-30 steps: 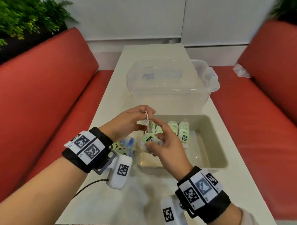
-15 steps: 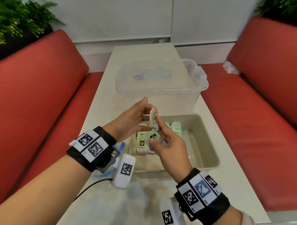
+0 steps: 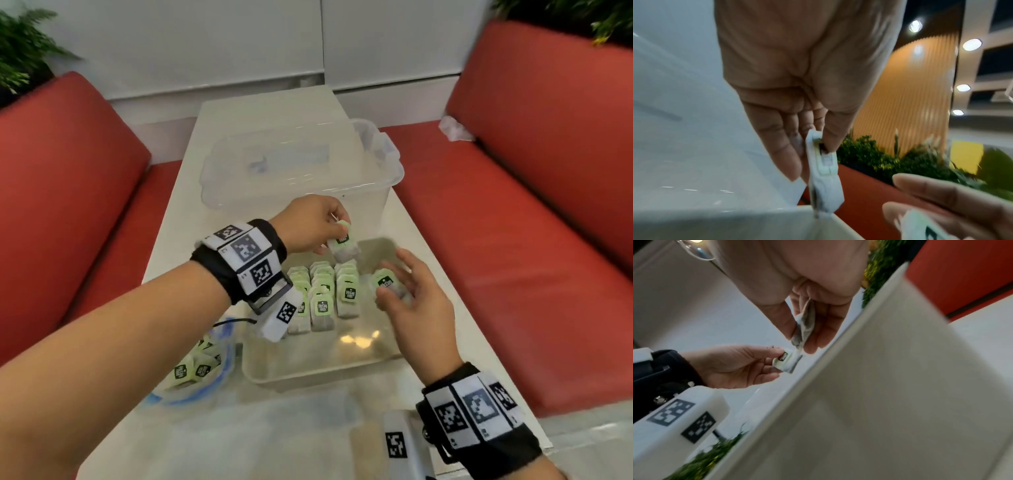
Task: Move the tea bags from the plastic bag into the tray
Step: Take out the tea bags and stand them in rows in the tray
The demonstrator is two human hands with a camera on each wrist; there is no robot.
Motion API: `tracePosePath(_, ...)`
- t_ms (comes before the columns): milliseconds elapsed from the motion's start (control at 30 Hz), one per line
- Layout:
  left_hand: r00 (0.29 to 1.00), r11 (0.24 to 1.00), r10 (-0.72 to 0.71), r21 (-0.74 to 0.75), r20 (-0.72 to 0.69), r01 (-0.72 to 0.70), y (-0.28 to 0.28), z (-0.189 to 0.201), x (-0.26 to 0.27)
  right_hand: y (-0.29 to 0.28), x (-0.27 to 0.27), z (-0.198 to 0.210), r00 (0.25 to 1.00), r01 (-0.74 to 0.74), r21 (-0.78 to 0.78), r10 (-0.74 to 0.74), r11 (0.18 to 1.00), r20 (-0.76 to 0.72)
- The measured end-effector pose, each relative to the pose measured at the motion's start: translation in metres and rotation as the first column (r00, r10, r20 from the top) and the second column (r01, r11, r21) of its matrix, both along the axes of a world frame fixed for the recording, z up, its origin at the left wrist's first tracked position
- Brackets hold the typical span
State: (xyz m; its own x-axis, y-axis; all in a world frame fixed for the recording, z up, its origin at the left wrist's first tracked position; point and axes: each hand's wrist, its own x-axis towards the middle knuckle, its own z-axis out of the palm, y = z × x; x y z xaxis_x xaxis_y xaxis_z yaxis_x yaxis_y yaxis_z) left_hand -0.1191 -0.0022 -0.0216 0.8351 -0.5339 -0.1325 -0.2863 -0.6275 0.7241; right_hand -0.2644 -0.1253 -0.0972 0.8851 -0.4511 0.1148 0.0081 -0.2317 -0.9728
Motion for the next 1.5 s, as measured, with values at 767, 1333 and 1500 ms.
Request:
tracePosePath(767, 0.645, 0.753, -0.564, 0.642, 0.516, 0.146, -0.069, -0.070, 0.028, -0.023, -0.010, -0.027, 0.995, 0.099, -0.139, -0.096, 0.985, 0.026)
tracePosePath(1333, 0.706, 0.790, -0.436, 0.613, 0.559, 0.003, -0.070, -0.097, 0.025, -0.022, -0.010, -0.031, 0.994, 0.103, -0.164, -0.095, 0.981, 0.053)
tracePosePath(1500, 0.729, 0.805, -0.416, 0.593, 0.544, 0.016, -0.070, -0.095, 0.026, -0.022, -0.011, -0.029, 0.994, 0.101, -0.135, -0.094, 0.986, 0.057)
